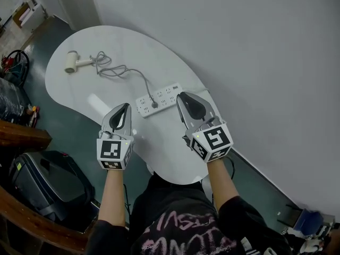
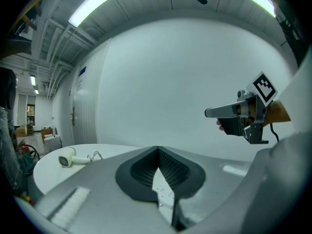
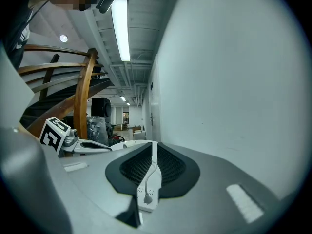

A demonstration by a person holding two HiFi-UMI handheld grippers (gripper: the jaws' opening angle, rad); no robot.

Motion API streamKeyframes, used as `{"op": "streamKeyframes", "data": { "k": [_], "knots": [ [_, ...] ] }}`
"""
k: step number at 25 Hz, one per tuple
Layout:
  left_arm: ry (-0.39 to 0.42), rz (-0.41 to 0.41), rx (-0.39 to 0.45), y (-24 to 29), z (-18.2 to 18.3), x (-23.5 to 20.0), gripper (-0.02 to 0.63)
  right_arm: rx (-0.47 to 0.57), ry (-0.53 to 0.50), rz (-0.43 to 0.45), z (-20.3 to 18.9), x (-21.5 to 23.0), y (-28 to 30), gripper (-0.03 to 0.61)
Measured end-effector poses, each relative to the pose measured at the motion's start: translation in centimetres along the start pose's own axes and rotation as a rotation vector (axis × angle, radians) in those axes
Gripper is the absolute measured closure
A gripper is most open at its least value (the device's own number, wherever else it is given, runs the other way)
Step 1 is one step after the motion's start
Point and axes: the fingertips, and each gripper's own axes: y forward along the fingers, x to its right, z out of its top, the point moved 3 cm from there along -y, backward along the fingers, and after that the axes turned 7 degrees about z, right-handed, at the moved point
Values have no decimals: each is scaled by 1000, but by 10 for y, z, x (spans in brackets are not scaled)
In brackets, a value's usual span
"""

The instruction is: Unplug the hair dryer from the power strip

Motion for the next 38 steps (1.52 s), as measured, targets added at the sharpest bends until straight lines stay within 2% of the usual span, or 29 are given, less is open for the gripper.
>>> {"op": "streamKeyframes", "data": {
  "k": [12,24,38],
  "knots": [
    [-12,-57,-14,8,-4,10,612,-21,-14,-20,-1,-5,0,537],
    [-14,-22,-18,9,-2,26,612,-25,-11,15,-5,8,-10,534],
    [2,24,-51,20,-7,44,612,-42,39,83,-26,28,-5,534]
  ]
}}
